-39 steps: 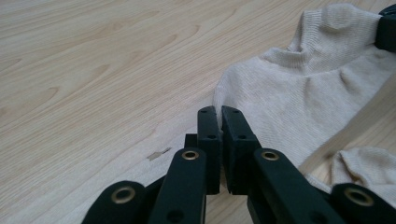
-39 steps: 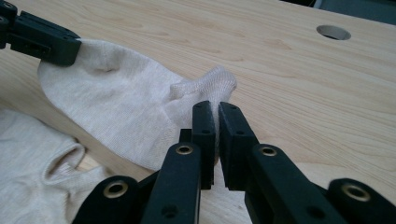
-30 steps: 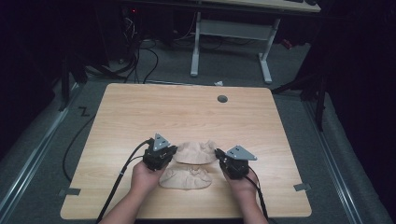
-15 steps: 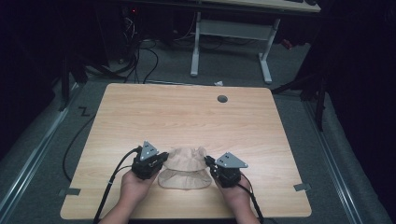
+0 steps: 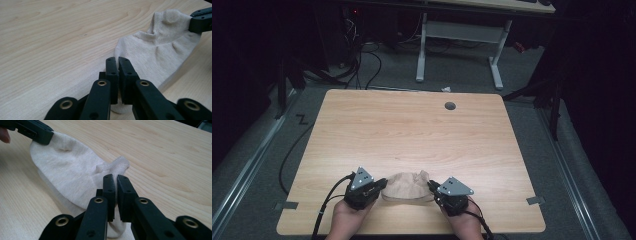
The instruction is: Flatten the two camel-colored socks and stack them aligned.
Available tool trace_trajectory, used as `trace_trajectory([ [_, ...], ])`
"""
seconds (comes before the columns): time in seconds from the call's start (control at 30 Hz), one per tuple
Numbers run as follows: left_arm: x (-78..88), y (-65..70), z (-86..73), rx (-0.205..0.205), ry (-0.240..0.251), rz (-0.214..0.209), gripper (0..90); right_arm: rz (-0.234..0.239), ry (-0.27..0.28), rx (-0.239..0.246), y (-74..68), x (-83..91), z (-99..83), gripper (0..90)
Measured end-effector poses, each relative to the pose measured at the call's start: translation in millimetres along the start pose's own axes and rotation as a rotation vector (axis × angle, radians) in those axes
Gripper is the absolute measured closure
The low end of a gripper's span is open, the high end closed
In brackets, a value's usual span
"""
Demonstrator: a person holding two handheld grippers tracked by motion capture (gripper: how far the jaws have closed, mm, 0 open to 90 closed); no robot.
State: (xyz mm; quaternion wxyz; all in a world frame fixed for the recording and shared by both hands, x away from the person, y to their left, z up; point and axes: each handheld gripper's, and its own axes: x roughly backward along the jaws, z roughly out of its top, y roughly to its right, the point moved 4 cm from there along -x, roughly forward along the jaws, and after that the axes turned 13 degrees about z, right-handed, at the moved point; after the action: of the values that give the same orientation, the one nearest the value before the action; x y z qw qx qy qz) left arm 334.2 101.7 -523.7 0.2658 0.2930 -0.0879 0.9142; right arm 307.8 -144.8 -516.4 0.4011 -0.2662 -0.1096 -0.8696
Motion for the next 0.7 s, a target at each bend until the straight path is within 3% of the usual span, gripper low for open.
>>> trace_trajectory([
  [0.43, -12.5, 3.0, -12.0, -0.044, -0.042, 0.024, 86.7, -0.014, -0.045, -0.016, 2.5, -0.2, -22.1, 86.1],
  [0.6, -10.7, 4.1, -10.7, -0.044, -0.02, 0.028, 86.7, -0.015, -0.036, -0.025, 4.0, -0.9, -23.5, 86.1],
  [0.7, -14.6, 2.5, -13.6, -0.05, -0.038, 0.039, 86.6, -0.015, -0.053, -0.023, 5.0, -3.9, -25.4, 86.0],
])
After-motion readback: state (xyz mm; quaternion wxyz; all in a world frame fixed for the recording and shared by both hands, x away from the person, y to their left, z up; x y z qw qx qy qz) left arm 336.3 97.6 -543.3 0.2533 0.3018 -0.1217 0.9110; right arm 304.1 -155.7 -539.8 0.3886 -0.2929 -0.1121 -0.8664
